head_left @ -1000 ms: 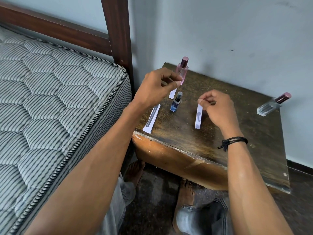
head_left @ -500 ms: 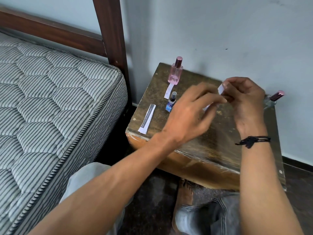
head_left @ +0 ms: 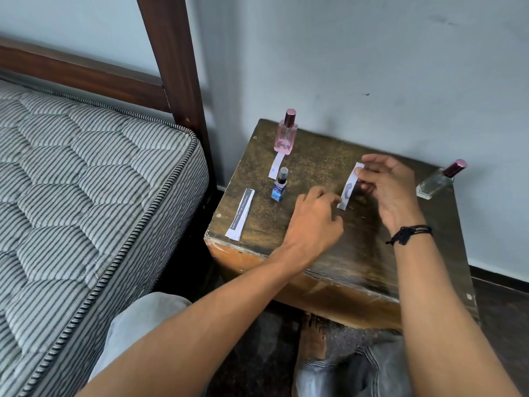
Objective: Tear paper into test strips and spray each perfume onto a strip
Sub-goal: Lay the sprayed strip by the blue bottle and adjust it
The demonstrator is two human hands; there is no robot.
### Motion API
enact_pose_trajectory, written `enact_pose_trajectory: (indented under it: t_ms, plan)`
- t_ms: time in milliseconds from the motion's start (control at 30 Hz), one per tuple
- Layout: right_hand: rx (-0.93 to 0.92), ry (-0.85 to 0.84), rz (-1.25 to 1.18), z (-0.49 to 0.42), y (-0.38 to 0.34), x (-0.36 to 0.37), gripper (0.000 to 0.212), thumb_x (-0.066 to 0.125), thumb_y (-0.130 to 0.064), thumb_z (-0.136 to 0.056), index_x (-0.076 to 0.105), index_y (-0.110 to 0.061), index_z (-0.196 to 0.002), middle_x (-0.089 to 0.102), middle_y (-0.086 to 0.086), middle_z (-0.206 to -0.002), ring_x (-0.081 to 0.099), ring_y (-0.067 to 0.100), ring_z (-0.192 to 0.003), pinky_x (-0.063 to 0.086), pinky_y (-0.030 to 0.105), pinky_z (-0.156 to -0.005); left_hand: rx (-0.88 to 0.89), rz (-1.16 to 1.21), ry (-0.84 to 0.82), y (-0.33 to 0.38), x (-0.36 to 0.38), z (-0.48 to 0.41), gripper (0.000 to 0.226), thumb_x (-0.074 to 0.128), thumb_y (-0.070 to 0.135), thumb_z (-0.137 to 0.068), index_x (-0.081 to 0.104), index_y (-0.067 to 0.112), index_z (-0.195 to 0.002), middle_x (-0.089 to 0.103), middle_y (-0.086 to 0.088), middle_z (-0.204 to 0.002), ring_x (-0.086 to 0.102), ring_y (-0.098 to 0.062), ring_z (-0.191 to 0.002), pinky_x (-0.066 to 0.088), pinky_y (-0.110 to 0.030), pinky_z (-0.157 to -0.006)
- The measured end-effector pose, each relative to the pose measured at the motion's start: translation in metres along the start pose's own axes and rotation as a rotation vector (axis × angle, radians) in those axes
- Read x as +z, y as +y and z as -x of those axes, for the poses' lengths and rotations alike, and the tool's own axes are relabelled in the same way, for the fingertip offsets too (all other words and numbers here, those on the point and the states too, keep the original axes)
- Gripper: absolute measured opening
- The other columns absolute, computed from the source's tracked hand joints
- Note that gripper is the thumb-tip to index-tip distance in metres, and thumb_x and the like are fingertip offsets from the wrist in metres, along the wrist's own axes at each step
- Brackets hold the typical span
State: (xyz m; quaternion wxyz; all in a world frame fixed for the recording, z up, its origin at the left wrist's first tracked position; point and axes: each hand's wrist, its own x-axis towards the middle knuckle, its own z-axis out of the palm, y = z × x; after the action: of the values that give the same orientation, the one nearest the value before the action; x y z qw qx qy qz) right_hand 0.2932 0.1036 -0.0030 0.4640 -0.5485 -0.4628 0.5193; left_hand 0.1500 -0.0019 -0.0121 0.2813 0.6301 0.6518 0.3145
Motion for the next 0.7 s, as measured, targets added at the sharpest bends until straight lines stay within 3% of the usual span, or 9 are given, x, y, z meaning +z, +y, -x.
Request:
enact_pose_trajectory:
  t_ms: [100, 233, 533, 700]
  plan:
    - [-0.025, 0.000, 0.144, -0.012, 0.002, -0.003, 0.035, 0.078, 0.010, -0.078, 0.072, -0.023, -0.092, 0.072, -0.008, -0.079, 0.067, 0.004, -0.070, 0.048, 0.017, -0.054, 0.108, -0.158, -0.073, -0.005, 0.004, 0.000, 0.046, 0.060, 0.012, -0.087, 0.061, 0.010, -0.133, 0.053, -0.006, -0.137, 0.043, -0.033, -0.117, 0.031, -0.034, -0.109]
    - [-0.105, -0.013, 0.320, -0.019, 0.006, -0.005, 0.037, 0.079, 0.005, -0.079, 0.071, -0.027, -0.092, 0.071, -0.007, -0.083, 0.065, -0.003, -0.069, 0.047, 0.012, -0.056, 0.220, -0.279, -0.112, -0.008, 0.009, -0.003, 0.043, 0.057, 0.023, -0.093, 0.058, 0.012, -0.135, 0.048, -0.001, -0.143, 0.038, -0.032, -0.122, 0.038, -0.044, -0.107]
    - [-0.171, -0.052, 0.462, -0.021, 0.014, -0.010, 0.035, 0.080, 0.004, -0.080, 0.071, -0.027, -0.094, 0.071, -0.005, -0.090, 0.064, 0.007, -0.078, 0.050, 0.025, -0.073, 0.253, -0.446, -0.113, -0.002, 0.015, -0.004, 0.041, 0.047, 0.035, -0.100, 0.051, 0.018, -0.137, 0.041, -0.001, -0.145, 0.037, -0.032, -0.123, 0.041, -0.050, -0.100]
    - [-0.185, -0.037, 0.461, -0.024, 0.017, -0.012, 0.034, 0.077, 0.002, -0.083, 0.070, -0.030, -0.090, 0.071, -0.003, -0.091, 0.065, 0.009, -0.082, 0.050, 0.018, -0.063, 0.242, -0.427, -0.118, -0.001, 0.014, -0.005, 0.040, 0.048, 0.033, -0.099, 0.052, 0.018, -0.136, 0.042, 0.000, -0.143, 0.037, -0.031, -0.123, 0.041, -0.050, -0.101]
